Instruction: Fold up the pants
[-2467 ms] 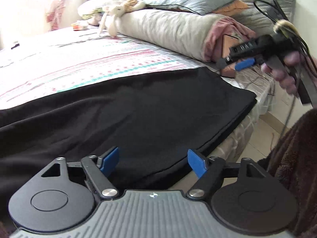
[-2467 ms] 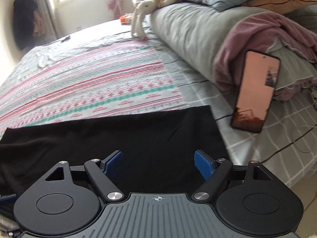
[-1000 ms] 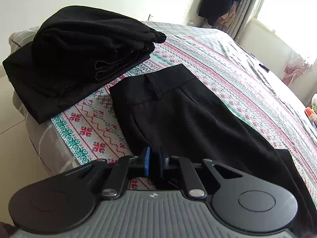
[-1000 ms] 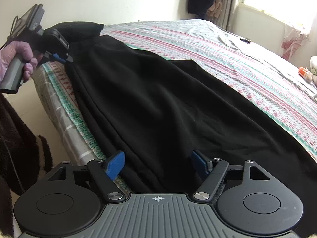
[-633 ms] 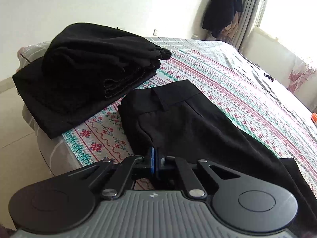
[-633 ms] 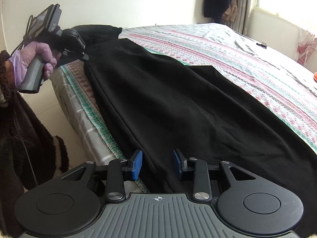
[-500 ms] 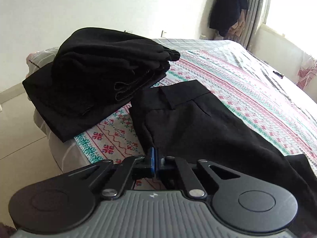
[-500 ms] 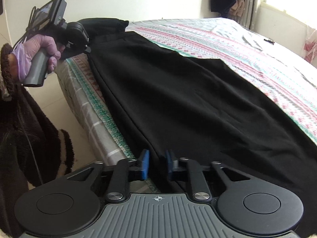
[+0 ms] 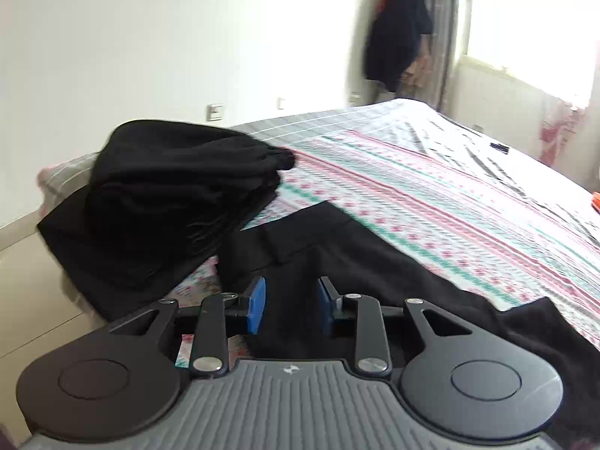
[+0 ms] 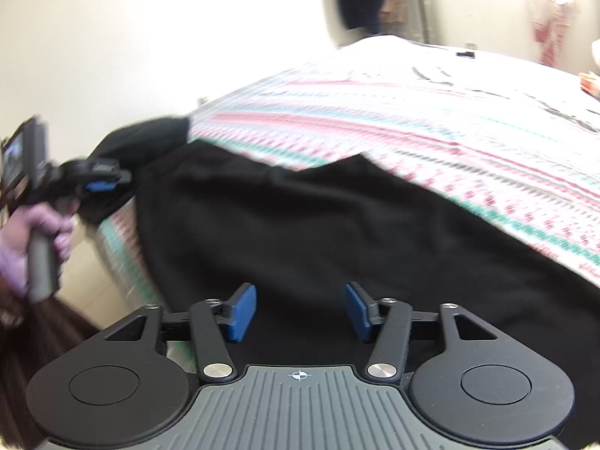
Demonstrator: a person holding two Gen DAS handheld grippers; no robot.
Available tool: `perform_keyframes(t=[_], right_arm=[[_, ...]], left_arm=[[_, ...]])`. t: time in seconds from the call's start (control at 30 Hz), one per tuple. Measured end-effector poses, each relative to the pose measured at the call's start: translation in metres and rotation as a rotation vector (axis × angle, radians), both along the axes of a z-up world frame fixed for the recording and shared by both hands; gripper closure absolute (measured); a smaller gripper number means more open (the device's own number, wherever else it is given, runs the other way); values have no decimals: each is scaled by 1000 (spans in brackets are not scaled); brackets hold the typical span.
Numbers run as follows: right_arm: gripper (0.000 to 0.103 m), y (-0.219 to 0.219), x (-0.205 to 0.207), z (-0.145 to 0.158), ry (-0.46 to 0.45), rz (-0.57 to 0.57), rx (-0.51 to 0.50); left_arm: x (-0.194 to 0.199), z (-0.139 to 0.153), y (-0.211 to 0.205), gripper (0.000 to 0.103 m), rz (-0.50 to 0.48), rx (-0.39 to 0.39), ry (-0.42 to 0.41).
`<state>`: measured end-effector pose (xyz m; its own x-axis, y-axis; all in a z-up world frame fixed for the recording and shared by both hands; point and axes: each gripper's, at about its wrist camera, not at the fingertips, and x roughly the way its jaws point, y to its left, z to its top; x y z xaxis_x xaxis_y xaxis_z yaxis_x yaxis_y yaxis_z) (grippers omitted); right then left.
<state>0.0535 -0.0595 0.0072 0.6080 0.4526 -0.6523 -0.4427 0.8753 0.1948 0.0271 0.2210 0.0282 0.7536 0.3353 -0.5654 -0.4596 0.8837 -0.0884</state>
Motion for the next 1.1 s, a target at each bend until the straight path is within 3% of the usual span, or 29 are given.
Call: perform_keyframes(t=[0.13,0.33,0.5,0.67,0.83,1.0,1.03,1.07,1.1], right_arm=[[44,-8,47,4,18,-101,42],[37,1,110,-3,33,-226,98],[34,18,156,-17,50,-285,89],[31,35,200,-33,72,-312,104],[32,49,223,-56,92,-304,78],[63,58,219,-66,56,-246,61],[85,60,218,-67,57,-224,61],[97,62,216,-66,42,-209,71],[100,66,212,-63,8,-211,56]], left_arm=[[48,2,-24,49,-261,-69,50],[96,-28,-44,49,-510,-88,41],[114,-50,-35,49,-550,-173,16],[122,-74,-23,49,-551,-185,1],[117,-76,-12,49,-548,-248,-38],[116,-75,-10,49,-548,-269,-47],[116,-76,-8,49,-547,-273,-48],[116,-76,-7,49,-546,-279,-51],[116,-76,-6,49,-546,-285,-53]])
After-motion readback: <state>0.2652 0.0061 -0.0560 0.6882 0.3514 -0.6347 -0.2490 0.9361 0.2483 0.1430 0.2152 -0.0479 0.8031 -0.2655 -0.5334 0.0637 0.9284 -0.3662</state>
